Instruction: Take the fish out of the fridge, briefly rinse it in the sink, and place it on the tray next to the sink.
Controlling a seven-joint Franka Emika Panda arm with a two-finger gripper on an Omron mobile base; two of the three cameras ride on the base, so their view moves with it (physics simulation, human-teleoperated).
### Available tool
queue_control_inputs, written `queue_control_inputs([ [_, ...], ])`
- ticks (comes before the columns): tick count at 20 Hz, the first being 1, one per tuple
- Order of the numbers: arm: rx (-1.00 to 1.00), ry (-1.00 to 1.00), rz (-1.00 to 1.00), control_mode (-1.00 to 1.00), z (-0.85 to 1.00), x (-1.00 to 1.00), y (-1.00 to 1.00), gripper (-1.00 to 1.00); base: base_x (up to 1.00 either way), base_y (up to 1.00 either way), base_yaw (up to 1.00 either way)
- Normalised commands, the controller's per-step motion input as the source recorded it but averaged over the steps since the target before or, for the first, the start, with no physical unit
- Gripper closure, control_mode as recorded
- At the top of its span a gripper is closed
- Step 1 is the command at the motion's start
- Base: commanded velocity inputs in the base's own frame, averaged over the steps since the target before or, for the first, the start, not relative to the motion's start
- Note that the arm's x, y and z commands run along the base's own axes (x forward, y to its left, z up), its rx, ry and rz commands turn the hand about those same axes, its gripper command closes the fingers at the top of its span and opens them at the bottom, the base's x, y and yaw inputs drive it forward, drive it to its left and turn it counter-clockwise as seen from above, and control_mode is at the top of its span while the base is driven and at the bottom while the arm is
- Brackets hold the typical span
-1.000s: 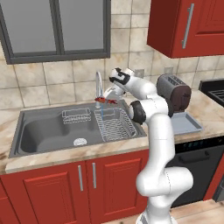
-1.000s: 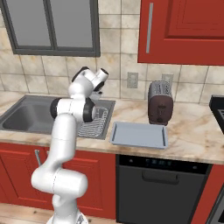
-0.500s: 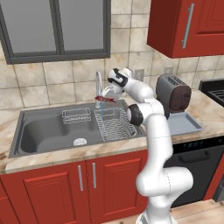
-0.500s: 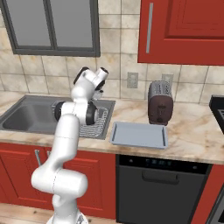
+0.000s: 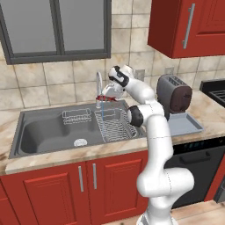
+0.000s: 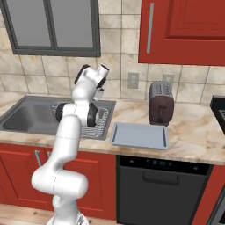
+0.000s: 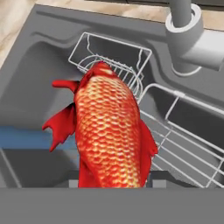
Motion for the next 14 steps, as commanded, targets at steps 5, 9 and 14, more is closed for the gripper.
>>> queue_control_inputs([
  [5, 0.00, -0.08, 0.01, -1.00, 0.00, -0.99, 0.00, 1.00, 0.00, 0.00, 0.00],
  [9, 0.00, 0.00, 0.00, -1.00, 0.00, -0.94, 0.00, 1.00, 0.00, 0.00, 0.00],
  [14, 0.00, -0.03, 0.00, -1.00, -0.02, -1.00, 0.00, 1.00, 0.00, 0.00, 0.00],
])
